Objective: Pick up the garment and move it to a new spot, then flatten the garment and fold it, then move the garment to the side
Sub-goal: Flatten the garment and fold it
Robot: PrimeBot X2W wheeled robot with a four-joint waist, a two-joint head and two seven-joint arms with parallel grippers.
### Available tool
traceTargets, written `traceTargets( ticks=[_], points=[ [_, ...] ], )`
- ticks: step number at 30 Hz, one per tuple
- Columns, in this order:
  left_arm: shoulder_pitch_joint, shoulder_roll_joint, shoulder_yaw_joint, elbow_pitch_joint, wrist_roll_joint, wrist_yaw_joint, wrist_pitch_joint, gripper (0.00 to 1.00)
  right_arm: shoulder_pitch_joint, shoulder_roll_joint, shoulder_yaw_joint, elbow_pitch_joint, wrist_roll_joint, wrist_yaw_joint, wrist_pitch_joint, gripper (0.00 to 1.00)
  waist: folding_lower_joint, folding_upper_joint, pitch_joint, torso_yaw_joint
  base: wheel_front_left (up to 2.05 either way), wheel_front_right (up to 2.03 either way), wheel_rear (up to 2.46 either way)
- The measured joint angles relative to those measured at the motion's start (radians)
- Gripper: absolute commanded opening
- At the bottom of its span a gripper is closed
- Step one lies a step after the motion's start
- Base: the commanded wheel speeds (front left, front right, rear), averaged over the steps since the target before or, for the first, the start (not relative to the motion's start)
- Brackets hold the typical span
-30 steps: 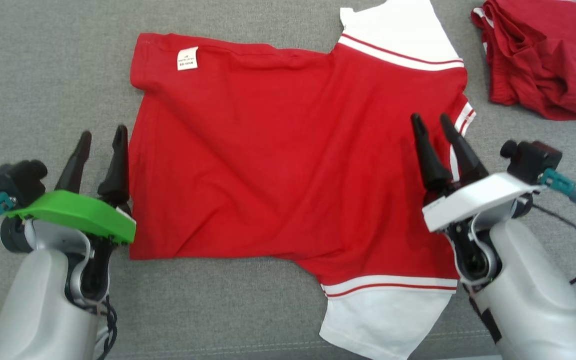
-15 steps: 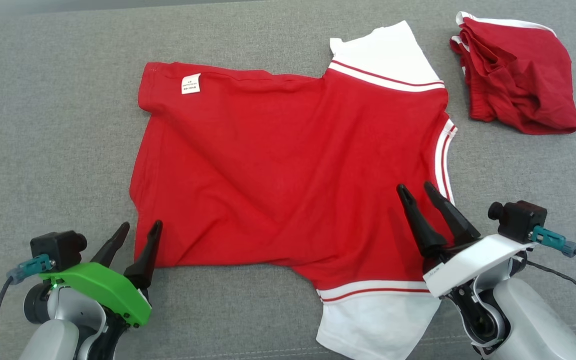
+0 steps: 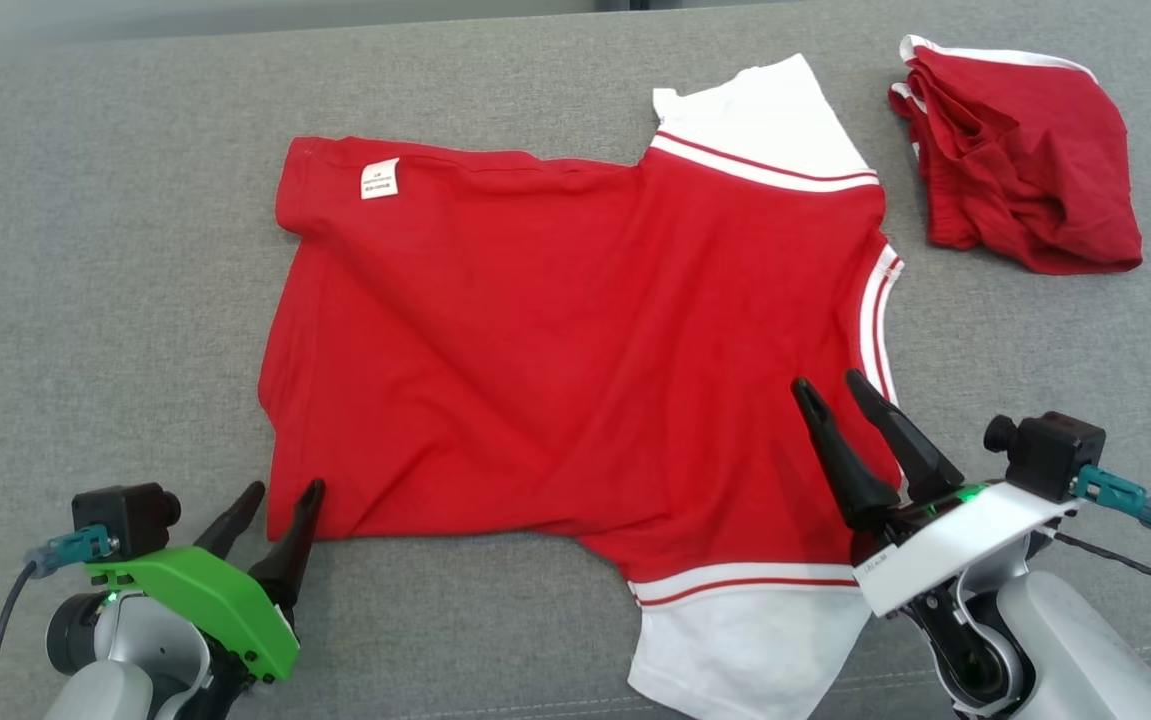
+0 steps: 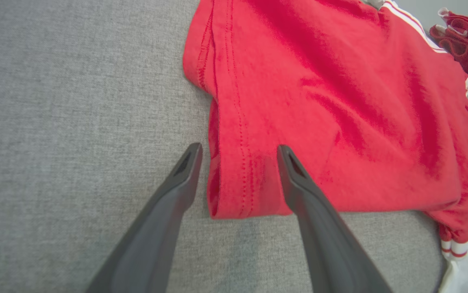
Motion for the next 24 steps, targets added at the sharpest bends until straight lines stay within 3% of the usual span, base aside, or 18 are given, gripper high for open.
traceTargets(
  ticks=[2,4,6,10,11,17,24],
  points=[
    [0.002,0.003,-0.002,0.0,0.0,0.0,0.013,0.84,0.01,-0.005,-0.003,-0.009,0.004,0.0,0.0,1.0,0.0,0.0,-0.001,-0.006,0.0,0.0,0.0],
    [0.009,0.004,-0.003,0.001,-0.001,0.0,0.016,0.87,0.022,-0.01,-0.004,-0.013,0.005,0.0,0.0,1.0,0.0,0.0,-0.002,-0.012,0.0,0.0,0.0],
    [0.014,0.006,-0.004,0.004,-0.001,0.0,0.025,0.79,0.032,-0.014,-0.004,-0.019,0.006,0.0,0.003,1.0,0.0,0.0,-0.004,-0.016,0.0,0.0,0.0],
    [0.014,0.007,-0.021,-0.01,0.0,0.0,0.026,0.04,0.038,-0.025,-0.009,-0.04,0.012,0.0,0.004,1.0,0.0,0.0,-0.008,-0.024,0.0,0.0,0.0],
    [0.014,0.007,-0.026,-0.017,0.0,0.0,0.026,0.0,0.039,-0.029,-0.012,-0.044,0.013,0.0,0.004,1.0,0.0,0.0,-0.008,-0.025,0.0,0.0,0.0],
    [-0.004,0.008,-0.024,-0.06,0.015,-0.009,-0.003,0.0,0.051,-0.033,-0.019,-0.065,0.013,0.0,0.004,1.0,0.0,0.0,-0.01,-0.029,0.0,0.0,0.0],
    [-0.154,-0.025,0.028,-0.086,0.015,-0.008,-0.07,0.0,0.057,-0.038,-0.021,-0.102,0.014,0.0,0.013,1.0,0.0,0.0,0.007,-0.033,0.0,0.0,0.0]
  ],
)
